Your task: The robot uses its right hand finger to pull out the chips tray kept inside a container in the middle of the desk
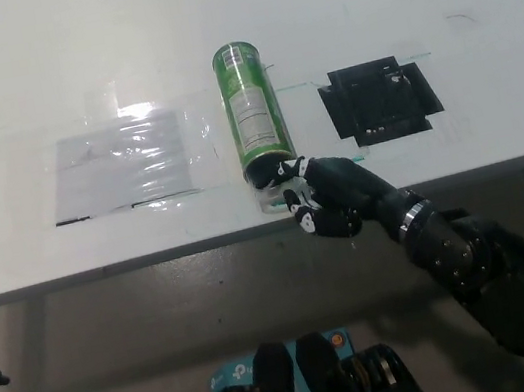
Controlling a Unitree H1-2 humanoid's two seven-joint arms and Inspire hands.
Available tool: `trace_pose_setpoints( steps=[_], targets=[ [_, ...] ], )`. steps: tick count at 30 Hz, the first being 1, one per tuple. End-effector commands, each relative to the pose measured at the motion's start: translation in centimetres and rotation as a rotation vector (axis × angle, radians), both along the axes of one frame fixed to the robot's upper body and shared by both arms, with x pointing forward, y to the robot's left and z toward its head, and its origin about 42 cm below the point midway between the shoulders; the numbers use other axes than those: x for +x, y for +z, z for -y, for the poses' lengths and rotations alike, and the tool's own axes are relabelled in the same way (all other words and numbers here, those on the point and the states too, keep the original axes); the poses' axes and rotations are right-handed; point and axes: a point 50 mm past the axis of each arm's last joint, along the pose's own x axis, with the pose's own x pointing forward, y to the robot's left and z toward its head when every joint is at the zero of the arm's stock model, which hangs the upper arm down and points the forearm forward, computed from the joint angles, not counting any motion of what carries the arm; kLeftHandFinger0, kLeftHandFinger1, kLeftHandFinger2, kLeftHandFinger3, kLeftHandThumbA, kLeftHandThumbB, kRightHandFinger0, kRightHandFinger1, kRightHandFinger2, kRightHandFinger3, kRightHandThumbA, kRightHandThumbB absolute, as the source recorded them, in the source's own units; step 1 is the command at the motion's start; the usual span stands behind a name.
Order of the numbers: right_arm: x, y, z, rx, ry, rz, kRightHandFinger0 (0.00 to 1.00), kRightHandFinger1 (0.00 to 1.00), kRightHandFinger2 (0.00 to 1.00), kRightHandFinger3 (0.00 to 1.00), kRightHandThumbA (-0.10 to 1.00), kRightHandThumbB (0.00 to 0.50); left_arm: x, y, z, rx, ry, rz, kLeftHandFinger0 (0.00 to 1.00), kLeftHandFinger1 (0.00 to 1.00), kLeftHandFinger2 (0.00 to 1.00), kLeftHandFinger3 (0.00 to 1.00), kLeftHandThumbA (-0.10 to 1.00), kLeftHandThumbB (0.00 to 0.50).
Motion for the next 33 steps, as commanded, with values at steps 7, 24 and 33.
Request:
trace_pose_setpoints(
  steps=[7,24,33],
  targets=[
    [-1.0,-1.6,1.9,-0.086,-0.023,0.015,0.0,0.0,0.73,0.73,-0.1,0.252,0.3,2.2,-0.8,0.014,-0.018,0.059,0.27,0.31,0.44,0.68,-0.1,0.0],
    [-4.5,-3.3,3.3,-0.057,-0.01,-0.034,0.0,0.03,0.7,0.76,-0.1,0.213,0.4,2.4,-0.9,0.018,-0.018,0.062,0.26,0.31,0.45,0.69,-0.1,0.0],
    [-6.1,-3.4,2.8,-0.009,-0.012,-0.073,0.0,0.0,0.73,0.8,-0.1,0.206,0.4,2.4,-0.9,0.021,-0.019,0.064,0.28,0.32,0.45,0.69,-0.1,0.0]
  ],
)
